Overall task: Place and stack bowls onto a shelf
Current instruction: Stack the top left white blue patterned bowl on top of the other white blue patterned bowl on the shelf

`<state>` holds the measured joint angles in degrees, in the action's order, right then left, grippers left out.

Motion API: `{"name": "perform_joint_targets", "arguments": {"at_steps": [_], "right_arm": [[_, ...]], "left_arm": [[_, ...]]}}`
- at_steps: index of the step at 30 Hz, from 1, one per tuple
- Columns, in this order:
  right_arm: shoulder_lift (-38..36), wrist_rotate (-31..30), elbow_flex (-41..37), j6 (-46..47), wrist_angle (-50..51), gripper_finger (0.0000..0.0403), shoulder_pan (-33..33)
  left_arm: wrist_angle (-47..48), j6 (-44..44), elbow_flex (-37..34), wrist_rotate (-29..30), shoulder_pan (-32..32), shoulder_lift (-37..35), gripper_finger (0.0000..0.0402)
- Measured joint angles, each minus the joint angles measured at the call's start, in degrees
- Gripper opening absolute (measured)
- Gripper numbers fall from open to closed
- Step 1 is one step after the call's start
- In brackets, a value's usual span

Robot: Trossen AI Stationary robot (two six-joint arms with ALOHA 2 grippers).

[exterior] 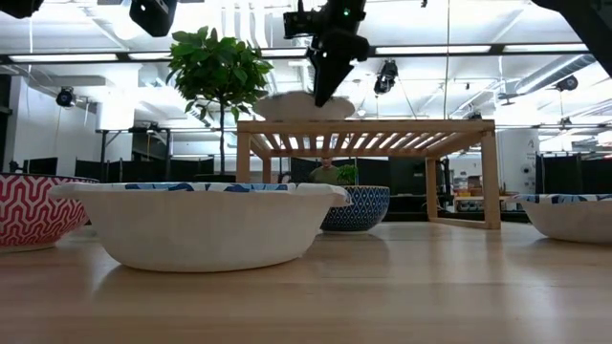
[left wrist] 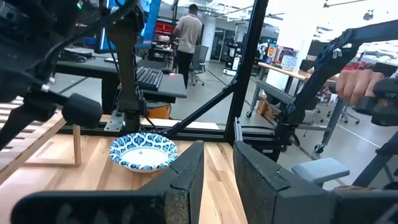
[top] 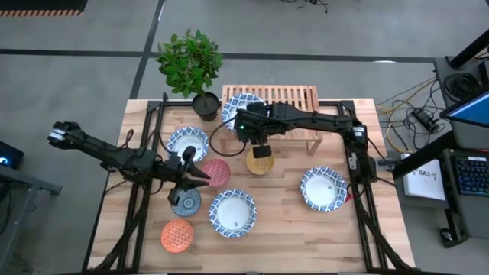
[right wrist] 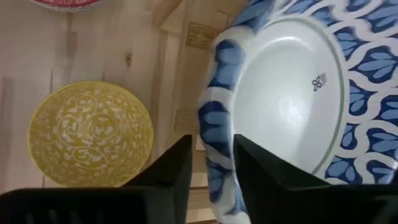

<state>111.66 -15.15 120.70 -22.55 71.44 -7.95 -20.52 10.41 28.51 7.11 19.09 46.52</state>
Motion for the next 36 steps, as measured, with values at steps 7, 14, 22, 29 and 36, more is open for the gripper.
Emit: {"name": "perform_joint_targets", "arguments": {"at_steps": [7,14,22,29,36], "right_arm": [[-1.7,0.2,0.0,1.9,0.9,0.0158,0.2],[-6.5,2.9,0.0,5.5,3.9,0.0156,1.2],[-17.1,9.2,-9.0,6.5,-2.0,0.0154,3.8],[-31.7,9.2,-29.6,10.6,-17.9,0.0152,9.2],[-42.1,9.1,-47.3,12.1,-37.0,0.0148,16.7]], "left_arm": [[0.0,0.8,0.6,0.0,0.0,0.1,0.007],[0.1,4.0,-0.1,4.1,0.0,0.1,0.007],[1.9,14.9,-1.7,5.3,0.0,0.1,0.007],[13.8,29.3,-0.9,7.5,0.0,0.4,0.007],[47.4,50.6,5.7,14.9,-0.2,2.5,0.007]]}}
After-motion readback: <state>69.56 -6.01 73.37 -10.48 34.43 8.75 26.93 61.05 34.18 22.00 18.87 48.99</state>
